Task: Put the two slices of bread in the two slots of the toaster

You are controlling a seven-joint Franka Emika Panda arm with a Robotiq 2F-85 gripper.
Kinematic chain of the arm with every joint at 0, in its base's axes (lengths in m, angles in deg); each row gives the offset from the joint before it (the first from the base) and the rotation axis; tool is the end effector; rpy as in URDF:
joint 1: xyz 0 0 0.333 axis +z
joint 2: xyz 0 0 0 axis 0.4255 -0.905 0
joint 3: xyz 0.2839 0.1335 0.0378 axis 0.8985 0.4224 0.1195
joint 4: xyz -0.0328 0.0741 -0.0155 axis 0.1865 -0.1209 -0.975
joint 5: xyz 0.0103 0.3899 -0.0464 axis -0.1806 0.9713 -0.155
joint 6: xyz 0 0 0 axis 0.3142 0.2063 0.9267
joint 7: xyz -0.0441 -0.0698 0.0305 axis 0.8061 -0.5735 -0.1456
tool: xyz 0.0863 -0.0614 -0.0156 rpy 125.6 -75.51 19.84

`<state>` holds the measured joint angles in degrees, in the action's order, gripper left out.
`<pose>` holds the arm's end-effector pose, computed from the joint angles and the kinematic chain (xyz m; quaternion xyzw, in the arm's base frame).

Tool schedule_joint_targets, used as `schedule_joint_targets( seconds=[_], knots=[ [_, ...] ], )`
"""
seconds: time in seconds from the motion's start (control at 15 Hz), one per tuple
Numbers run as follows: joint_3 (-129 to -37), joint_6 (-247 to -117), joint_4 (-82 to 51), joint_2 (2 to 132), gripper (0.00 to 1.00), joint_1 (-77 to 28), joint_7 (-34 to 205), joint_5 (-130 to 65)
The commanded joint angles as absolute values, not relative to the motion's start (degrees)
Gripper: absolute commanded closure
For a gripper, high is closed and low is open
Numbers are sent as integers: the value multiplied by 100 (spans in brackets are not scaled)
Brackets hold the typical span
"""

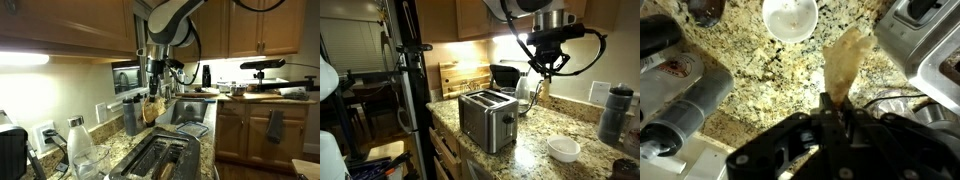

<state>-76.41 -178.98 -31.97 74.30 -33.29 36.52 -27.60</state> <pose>0.6176 -0.0588 0.4462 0.9374 0.3249 0.1201 0.0368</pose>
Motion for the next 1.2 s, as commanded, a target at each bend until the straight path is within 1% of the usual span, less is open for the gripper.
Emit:
schedule_joint_targets(
  seconds=[0.0,1.13],
  knots=[
    [-7757,-17832,-3668,7927,91,-3187,3652,-2816],
    [-7651,-17940,-3860,8106,91,-2806,2893,-2664]
  ],
)
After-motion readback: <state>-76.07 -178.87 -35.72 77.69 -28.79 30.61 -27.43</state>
